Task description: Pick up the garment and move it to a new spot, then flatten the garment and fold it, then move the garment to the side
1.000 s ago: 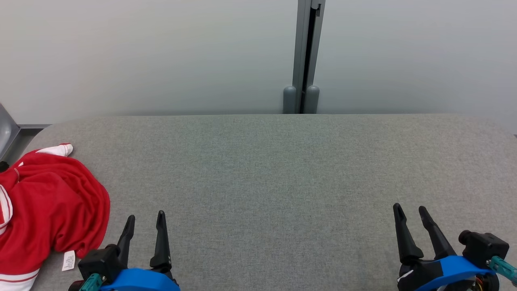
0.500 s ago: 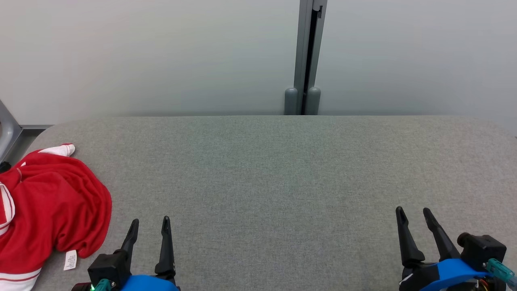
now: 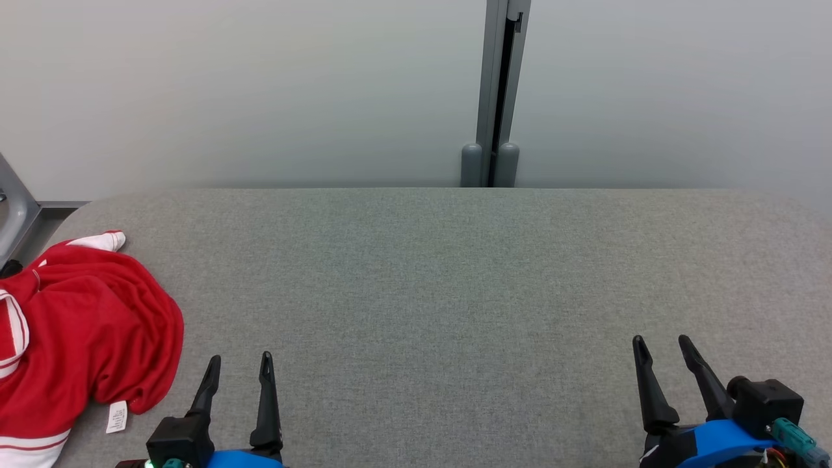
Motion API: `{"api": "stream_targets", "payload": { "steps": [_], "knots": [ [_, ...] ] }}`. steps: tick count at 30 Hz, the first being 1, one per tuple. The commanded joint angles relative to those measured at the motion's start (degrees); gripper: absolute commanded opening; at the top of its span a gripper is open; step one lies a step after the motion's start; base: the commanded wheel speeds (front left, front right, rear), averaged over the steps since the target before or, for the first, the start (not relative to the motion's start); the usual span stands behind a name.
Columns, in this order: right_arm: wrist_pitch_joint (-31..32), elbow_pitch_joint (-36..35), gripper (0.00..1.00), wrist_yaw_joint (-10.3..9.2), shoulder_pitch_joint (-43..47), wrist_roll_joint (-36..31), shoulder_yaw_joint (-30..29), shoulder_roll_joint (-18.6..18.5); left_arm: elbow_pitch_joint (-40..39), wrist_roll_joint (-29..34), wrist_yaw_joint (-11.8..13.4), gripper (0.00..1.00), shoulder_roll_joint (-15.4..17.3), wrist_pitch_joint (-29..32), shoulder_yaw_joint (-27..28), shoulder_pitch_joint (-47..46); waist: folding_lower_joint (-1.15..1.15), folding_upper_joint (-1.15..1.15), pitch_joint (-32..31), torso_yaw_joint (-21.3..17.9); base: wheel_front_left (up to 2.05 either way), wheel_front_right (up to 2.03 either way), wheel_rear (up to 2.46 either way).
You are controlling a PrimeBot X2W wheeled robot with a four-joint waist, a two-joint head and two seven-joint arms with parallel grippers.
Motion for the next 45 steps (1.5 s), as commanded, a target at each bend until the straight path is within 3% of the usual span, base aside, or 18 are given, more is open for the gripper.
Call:
{"api": "stream_targets", "payload": {
  "steps": [1, 18, 23, 37, 45],
  "knots": [
    [-0.5, 0.2, 1.00, 0.03, 0.5, -0.9, 0.0, -0.4, -0.3, 0.4, 0.2, 1.00, 0.4, -0.4, -0.3, 0.6, 0.00, 0.00, 0.0, 0.0, 0.00, 0.00, 0.00],
    [-0.1, -0.3, 1.00, 0.03, 1.2, -0.6, -0.2, -0.4, -0.9, -0.8, 0.9, 1.00, 0.5, 1.0, -0.5, 0.2, 0.00, 0.00, 0.1, 1.5, 0.00, 0.00, 0.00],
    [-0.2, -1.3, 1.00, 0.03, 1.5, -1.2, -0.4, -0.4, -1.5, -0.2, 1.3, 1.00, 1.3, 1.0, -0.3, -0.3, 0.00, 0.00, 0.3, 6.4, 0.00, 0.00, 0.00],
    [-0.4, -1.2, 1.00, 0.03, 1.5, -1.1, 0.6, -0.4, -4.9, 0.3, 3.5, 1.00, 3.6, 1.9, 0.9, 1.7, 0.00, 0.00, 0.3, 25.2, 0.00, 0.00, 0.00],
    [0.8, -1.4, 1.00, 0.03, -1.3, -2.4, 4.0, -0.4, -7.0, -0.9, 5.9, 1.00, 3.5, 0.2, 3.3, 4.5, 0.00, 0.00, 2.2, 27.3, 0.00, 0.00, 0.00]
  ]
}}
